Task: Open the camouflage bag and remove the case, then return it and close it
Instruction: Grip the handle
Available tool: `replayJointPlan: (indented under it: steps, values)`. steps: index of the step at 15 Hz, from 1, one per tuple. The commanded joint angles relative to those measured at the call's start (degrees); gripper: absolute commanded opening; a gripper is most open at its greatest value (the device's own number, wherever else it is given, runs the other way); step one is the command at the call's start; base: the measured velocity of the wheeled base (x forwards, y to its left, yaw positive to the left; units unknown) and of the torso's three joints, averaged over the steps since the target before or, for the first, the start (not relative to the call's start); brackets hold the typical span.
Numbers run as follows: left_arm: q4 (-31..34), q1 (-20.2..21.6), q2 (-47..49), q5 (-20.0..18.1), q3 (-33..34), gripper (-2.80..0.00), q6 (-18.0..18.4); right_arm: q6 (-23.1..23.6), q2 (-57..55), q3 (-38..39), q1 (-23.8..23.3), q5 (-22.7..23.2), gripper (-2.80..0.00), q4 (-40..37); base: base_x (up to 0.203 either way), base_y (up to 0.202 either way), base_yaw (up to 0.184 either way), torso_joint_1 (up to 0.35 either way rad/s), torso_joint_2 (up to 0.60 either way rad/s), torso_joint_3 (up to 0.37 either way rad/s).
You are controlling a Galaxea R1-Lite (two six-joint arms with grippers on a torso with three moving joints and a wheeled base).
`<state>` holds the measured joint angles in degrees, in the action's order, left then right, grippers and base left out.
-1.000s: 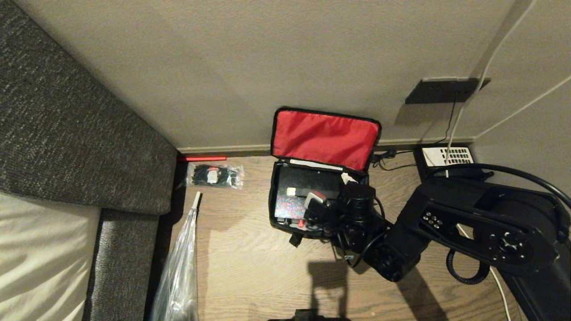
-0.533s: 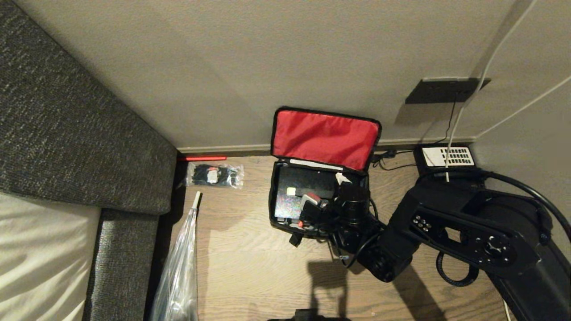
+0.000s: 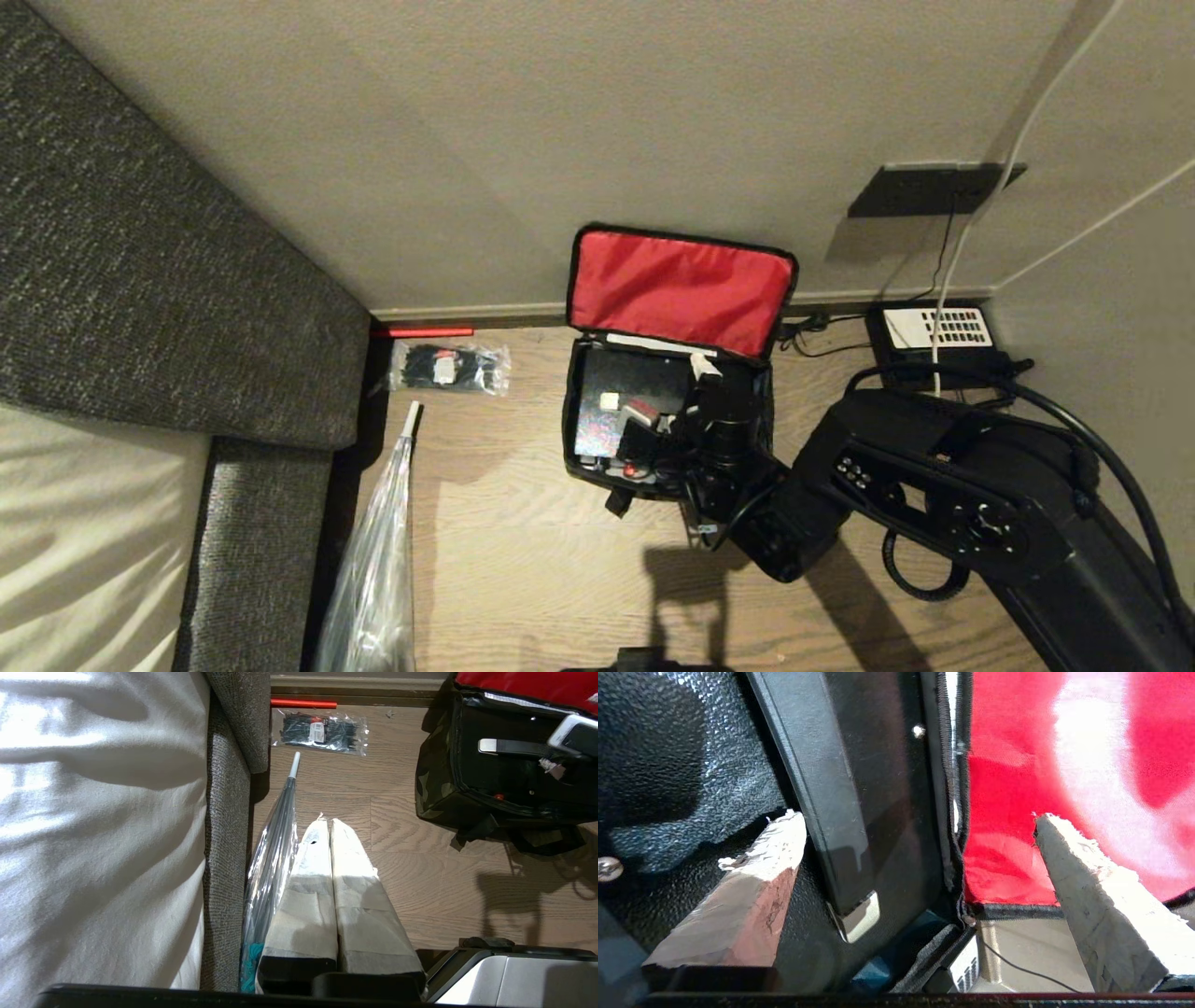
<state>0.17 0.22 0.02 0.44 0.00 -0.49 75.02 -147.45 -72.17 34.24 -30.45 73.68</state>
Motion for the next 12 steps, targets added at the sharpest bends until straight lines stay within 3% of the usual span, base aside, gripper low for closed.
replayJointPlan:
  steps: [1, 5, 12]
  values:
    - [0.01, 0.04, -0.11, 0.00, 0.18, -2.80, -0.04, 1.98, -1.61, -0.49, -0.17, -0.21, 0.00, 1.42, 0.000, 0.000, 0.000, 0.000, 0.00, 0.000]
    - [0.01, 0.04, -0.11, 0.00, 0.18, -2.80, -0.04, 2.25, -3.16, -2.58, -0.78, 0.04, 0.00, 1.85, 0.000, 0.000, 0.000, 0.000, 0.00, 0.000]
    - [0.01, 0.04, -0.11, 0.00, 0.18, -2.80, -0.04, 7.16, -5.23, -7.71, -1.66, -0.35, 0.00, 5.65, 0.000, 0.000, 0.000, 0.000, 0.00, 0.000]
